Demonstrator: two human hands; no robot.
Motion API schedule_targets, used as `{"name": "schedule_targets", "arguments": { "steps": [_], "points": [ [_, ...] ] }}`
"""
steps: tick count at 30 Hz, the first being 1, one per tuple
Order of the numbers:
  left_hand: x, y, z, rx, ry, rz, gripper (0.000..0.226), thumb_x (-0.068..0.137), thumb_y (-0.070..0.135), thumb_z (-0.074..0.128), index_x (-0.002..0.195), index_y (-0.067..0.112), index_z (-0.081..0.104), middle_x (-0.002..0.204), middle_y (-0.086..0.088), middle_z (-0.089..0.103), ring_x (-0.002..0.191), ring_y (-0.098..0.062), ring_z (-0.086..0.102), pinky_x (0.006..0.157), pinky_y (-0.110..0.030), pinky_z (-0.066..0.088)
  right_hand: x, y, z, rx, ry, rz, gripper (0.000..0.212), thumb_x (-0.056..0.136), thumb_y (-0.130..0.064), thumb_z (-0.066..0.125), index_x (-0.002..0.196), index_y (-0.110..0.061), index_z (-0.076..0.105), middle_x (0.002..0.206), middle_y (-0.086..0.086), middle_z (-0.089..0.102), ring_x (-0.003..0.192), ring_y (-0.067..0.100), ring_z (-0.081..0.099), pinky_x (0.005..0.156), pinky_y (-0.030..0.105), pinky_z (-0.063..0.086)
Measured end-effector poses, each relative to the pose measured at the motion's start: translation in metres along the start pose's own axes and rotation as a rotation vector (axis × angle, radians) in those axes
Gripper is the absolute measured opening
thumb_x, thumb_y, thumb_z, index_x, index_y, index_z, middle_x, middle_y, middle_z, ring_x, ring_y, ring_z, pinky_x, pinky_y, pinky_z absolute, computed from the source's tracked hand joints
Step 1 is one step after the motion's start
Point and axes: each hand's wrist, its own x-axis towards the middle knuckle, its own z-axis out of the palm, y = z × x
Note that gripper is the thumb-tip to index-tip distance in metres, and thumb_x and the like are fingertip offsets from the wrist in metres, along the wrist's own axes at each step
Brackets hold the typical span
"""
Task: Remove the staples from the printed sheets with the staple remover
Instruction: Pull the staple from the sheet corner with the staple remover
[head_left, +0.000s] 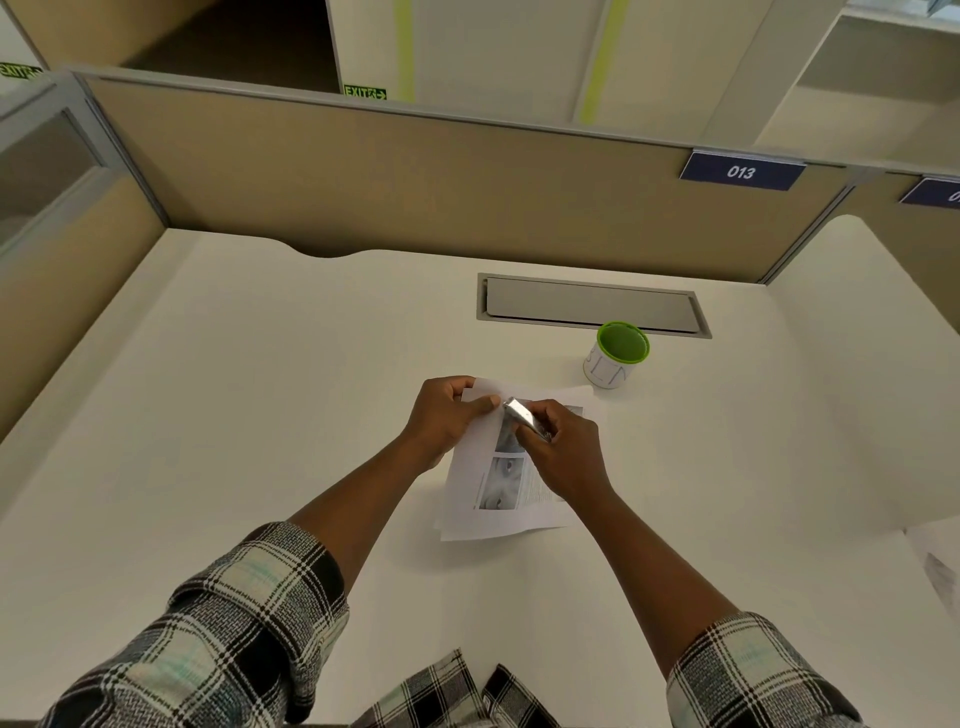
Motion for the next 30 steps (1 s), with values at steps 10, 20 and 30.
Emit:
{"name": "schedule_targets", "arguments": {
  "steps": [10, 20, 30],
  "points": [
    [-0.0011, 0.0023, -0.0006, 0.010, -0.018, -0.002, 0.024, 0.084, 0.030, 0.071, 0.103, 0.016, 0.065, 0.100, -0.005, 0.066, 0.091, -0.028, 0.064, 0.080, -0.039, 0.059, 0.0006, -0.0023, 0.0018, 0.000, -0.010, 0.003, 0.020, 0.086, -0.019, 0.068, 0.106, -0.018, 0.070, 0.082, -0.013, 0.067, 0.070, -0.002, 0.059, 0.061, 0.006, 0.042],
    [-0.0008, 0.0061, 0.0004, -0.053, 0.024, -0.018, 0.025, 0.080, 0.023, 0.077, 0.101, 0.015, 0.067, 0.100, -0.001, 0.068, 0.091, -0.022, 0.064, 0.077, -0.031, 0.057, -0.0020, -0.0051, 0.0044, -0.012, -0.017, -0.006, 0.020, 0.086, -0.020, 0.069, 0.106, -0.016, 0.069, 0.082, -0.011, 0.066, 0.067, 0.000, 0.058, 0.060, 0.005, 0.041],
    [-0.0013, 0.0057, -0.0018, -0.053, -0.001, -0.033, 0.021, 0.080, 0.011, 0.074, 0.096, 0.021, 0.066, 0.096, 0.002, 0.066, 0.088, -0.021, 0.062, 0.071, -0.028, 0.055, -0.0044, -0.0044, 0.0023, 0.012, -0.003, 0.000, 0.021, 0.084, -0.018, 0.070, 0.105, -0.019, 0.069, 0.080, -0.014, 0.065, 0.068, -0.001, 0.059, 0.059, 0.007, 0.042]
  ]
}}
